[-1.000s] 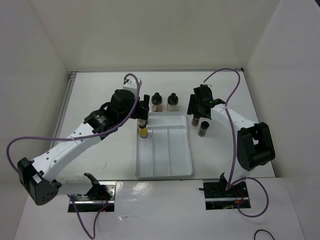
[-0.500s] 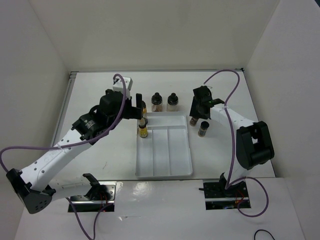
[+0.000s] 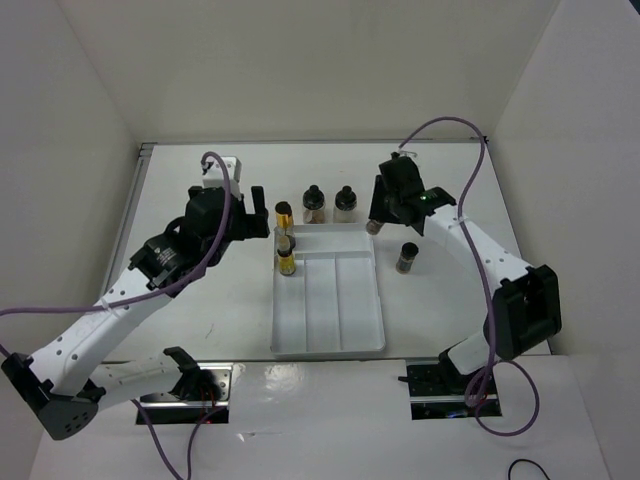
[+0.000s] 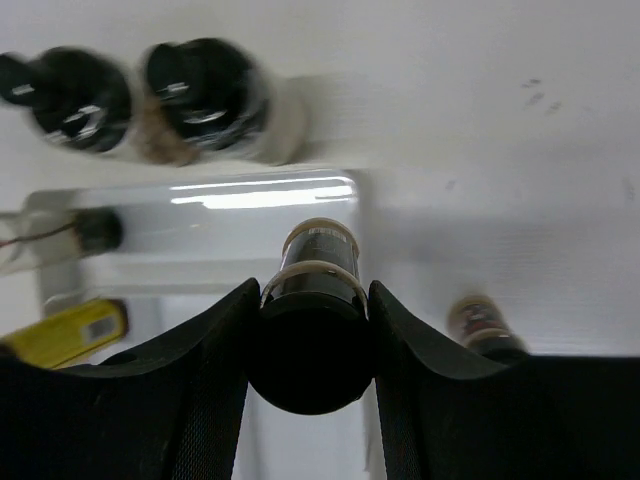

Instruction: Organize the condiment bottles

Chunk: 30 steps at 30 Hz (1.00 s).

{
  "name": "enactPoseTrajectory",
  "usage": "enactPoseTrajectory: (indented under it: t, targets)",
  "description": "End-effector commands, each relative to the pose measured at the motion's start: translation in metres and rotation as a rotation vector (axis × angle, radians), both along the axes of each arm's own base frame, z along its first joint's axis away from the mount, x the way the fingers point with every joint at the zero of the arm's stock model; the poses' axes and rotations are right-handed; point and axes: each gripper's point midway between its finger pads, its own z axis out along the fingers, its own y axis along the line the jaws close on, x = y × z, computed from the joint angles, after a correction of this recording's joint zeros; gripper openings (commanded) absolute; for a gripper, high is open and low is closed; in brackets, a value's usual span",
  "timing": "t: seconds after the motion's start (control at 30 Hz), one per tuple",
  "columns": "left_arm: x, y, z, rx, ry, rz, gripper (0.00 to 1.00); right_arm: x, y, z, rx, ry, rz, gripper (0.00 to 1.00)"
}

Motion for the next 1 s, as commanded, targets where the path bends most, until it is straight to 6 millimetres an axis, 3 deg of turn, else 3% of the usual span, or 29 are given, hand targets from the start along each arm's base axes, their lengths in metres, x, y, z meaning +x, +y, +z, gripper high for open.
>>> enactPoseTrajectory:
  t: [0.0,0.13,0.23,0.37,0.4,0.47,0.6,0.83,0.97]
  targets:
    - [0.006,0.03,0.001,-0.027,0.008,0.181,1.0,-0.017,0.055,0.048,0.099,-0.088,0.151,0.0]
    - [0.018,0.045,-0.007,-0.054,0.04,0.226,1.0,-0.038,0.1,0.049,0.117,-0.071,0.255,0.0]
    - [0.033,0.052,-0.025,-0.094,0.086,0.245,1.0,-0.047,0.128,0.049,0.129,-0.068,0.312,0.0]
    - [0.049,0.072,-0.055,-0.125,0.166,0.275,1.0,-0.058,0.152,0.027,0.111,-0.02,0.373,0.0]
    - [0.054,0.085,-0.061,-0.14,0.178,0.305,1.0,-0.06,0.158,0.025,0.113,-0.022,0.385,0.0]
    - [0.059,0.085,-0.067,-0.179,0.211,0.275,1.0,-0.066,0.17,0.017,0.106,-0.01,0.416,0.0]
    - [0.06,0.101,-0.073,-0.2,0.219,0.281,1.0,-0.068,0.171,-0.013,0.053,0.024,0.396,0.0]
    - [0.052,0.103,-0.077,-0.216,0.231,0.249,1.0,-0.061,0.165,-0.041,-0.026,0.011,0.341,0.0]
    - [0.05,0.104,-0.081,-0.226,0.237,0.242,1.0,-0.052,0.165,-0.048,-0.071,0.009,0.322,0.0]
